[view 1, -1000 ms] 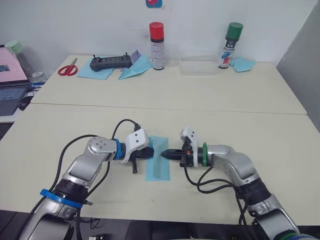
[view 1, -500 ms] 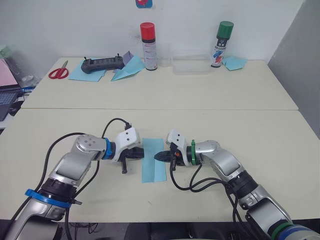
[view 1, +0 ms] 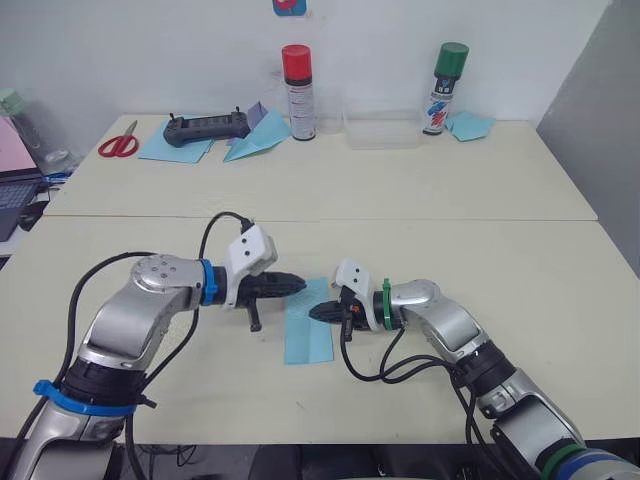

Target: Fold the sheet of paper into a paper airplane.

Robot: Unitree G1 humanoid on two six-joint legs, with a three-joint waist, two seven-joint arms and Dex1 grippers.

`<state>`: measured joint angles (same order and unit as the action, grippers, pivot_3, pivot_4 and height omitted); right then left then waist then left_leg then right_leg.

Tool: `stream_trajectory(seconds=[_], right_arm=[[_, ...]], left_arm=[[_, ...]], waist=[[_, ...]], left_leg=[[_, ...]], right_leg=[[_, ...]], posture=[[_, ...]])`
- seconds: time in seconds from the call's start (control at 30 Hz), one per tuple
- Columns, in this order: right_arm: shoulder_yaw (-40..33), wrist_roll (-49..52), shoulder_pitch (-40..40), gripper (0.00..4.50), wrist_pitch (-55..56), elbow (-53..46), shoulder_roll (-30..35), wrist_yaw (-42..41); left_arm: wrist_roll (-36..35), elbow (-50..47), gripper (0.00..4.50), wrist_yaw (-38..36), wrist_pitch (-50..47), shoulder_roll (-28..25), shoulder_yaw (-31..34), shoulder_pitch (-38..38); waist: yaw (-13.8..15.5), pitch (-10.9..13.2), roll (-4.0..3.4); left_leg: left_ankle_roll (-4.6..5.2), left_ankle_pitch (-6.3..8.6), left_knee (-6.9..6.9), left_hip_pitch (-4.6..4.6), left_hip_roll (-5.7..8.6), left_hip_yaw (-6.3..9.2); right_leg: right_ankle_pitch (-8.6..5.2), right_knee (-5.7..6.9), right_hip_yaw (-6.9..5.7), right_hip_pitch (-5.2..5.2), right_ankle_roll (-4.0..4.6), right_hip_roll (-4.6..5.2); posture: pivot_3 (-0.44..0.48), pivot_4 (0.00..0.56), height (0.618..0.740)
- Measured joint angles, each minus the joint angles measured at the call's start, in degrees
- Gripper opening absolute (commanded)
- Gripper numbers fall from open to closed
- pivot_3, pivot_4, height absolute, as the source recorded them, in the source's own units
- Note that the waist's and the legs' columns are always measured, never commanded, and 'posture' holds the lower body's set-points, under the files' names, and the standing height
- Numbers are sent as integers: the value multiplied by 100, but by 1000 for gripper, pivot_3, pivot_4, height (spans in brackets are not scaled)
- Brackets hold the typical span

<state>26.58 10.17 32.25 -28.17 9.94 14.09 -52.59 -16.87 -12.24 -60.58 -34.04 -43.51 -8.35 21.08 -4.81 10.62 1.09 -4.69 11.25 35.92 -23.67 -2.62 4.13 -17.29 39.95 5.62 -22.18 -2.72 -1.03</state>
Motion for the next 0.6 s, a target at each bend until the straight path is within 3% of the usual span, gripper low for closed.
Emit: stream_trajectory(seconds=[0.1, 0.33, 0.6], right_arm=[[-9, 2, -20, 31, -82, -116, 30, 10], [-165, 11, -167, 31, -195, -334, 141, 85], [-522, -128, 240, 31, 172, 573, -181, 614]], left_arm=[[492, 256, 0, 17, 429, -58, -483, -331], [703, 465, 0, 123, 1119, 104, -539, -456], [815, 614, 0, 3, 1498, 100, -593, -447]], waist=[[2, 0, 0], [124, -4, 4], [134, -8, 2]], left_leg=[[0, 0, 0, -2, 1, 0], [0, 0, 0, -4, 5, -1], [0, 0, 0, 1, 5, -4]], right_leg=[[0, 0, 0, -3, 1, 1], [-2, -7, -1, -2, 3, 8], [-1, -6, 1, 1, 3, 7]], posture=[[0, 150, 740], [0, 150, 740], [0, 150, 740]])
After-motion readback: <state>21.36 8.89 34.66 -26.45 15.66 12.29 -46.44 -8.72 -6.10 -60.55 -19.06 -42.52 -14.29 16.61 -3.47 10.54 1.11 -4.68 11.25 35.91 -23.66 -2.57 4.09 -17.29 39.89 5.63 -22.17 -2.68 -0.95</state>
